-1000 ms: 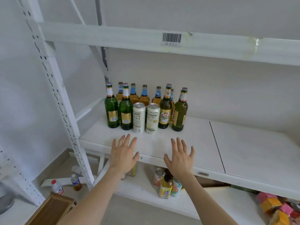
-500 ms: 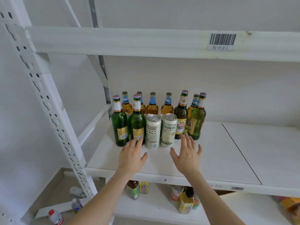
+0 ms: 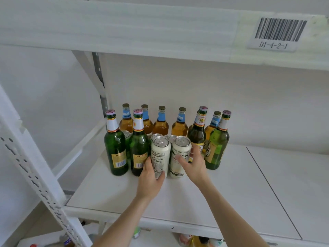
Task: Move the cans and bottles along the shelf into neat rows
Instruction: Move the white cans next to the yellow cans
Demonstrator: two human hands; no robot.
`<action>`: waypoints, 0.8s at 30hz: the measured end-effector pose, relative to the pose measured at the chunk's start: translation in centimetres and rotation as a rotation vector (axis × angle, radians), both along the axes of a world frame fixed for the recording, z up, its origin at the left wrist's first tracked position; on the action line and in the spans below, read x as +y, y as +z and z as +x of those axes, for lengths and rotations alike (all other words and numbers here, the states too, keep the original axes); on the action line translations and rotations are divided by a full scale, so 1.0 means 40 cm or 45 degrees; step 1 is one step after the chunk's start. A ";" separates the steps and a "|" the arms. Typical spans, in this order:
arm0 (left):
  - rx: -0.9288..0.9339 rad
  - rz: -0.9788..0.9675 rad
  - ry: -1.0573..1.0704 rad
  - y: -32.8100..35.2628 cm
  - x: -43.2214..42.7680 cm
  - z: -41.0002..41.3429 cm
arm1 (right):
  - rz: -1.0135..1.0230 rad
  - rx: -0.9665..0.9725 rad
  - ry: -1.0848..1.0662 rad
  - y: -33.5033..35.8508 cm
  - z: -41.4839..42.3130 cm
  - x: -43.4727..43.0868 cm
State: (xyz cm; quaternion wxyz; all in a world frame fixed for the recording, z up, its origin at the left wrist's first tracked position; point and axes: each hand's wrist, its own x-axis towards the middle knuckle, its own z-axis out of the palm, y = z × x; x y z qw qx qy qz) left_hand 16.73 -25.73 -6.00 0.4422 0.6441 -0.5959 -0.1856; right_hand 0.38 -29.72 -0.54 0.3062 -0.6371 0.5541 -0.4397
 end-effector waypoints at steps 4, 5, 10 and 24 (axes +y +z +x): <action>0.194 0.056 0.061 -0.011 -0.030 -0.018 | 0.063 -0.099 0.056 -0.002 0.012 -0.026; 0.235 0.067 0.081 -0.013 -0.036 -0.020 | 0.081 -0.115 0.061 -0.004 0.014 -0.030; 0.370 0.103 0.140 -0.018 -0.061 -0.023 | 0.070 -0.197 0.039 -0.013 0.005 -0.039; 0.346 0.147 0.041 -0.011 0.022 0.005 | 0.012 -0.369 -0.004 -0.021 -0.008 0.040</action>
